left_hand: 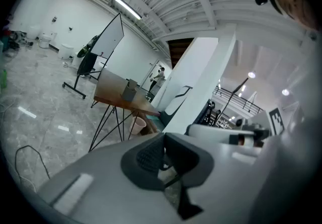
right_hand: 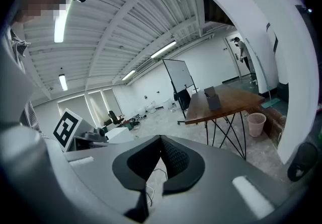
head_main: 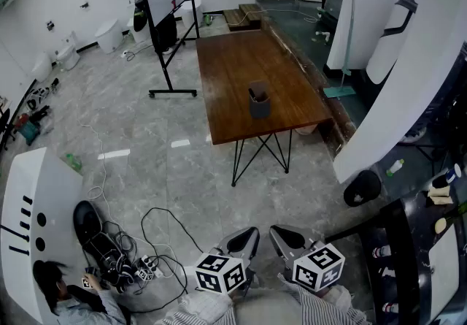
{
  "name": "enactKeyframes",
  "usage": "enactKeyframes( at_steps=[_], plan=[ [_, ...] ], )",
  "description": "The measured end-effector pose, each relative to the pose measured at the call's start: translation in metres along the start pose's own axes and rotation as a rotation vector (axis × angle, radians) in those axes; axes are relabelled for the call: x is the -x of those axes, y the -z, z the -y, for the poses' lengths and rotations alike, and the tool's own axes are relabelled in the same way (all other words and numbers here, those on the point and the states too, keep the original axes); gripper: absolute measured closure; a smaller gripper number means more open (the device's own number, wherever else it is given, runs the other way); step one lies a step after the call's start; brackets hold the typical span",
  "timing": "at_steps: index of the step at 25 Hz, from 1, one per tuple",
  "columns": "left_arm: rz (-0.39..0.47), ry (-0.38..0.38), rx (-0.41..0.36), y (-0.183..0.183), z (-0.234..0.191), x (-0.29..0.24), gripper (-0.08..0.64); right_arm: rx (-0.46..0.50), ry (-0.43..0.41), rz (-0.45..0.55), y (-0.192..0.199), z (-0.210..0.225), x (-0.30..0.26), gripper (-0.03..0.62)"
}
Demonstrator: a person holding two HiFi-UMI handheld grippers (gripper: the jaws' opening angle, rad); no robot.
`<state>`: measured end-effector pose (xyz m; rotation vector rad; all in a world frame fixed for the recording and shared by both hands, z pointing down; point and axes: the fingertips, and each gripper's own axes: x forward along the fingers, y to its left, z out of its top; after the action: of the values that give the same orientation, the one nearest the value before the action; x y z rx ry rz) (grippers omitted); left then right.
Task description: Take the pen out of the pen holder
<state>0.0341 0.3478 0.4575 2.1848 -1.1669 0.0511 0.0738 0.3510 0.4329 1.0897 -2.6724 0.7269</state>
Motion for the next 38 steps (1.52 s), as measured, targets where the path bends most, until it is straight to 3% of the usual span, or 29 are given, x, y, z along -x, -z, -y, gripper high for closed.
enactKeyframes(
  at_steps=[10,16,29,38],
  plan=[
    [-0.008,-0.002,0.003,-0.022,-0.030,-0.049,0.552,-0.019,-0.003,0.007,-0.018,0.043,-0.038,0.592],
    [-0.006,0.019,-0.006,-0.066,-0.067,-0.103,0.552,-0.005,0.023,0.009,-0.051,0.086,-0.089,0.592],
    [-0.018,0.064,-0.032,-0.203,-0.164,-0.210,0.552,-0.043,0.035,0.039,-0.162,0.168,-0.234,0.592],
    [-0.058,0.069,-0.009,-0.231,-0.196,-0.256,0.552,-0.073,0.074,0.039,-0.188,0.208,-0.274,0.592]
  ],
)
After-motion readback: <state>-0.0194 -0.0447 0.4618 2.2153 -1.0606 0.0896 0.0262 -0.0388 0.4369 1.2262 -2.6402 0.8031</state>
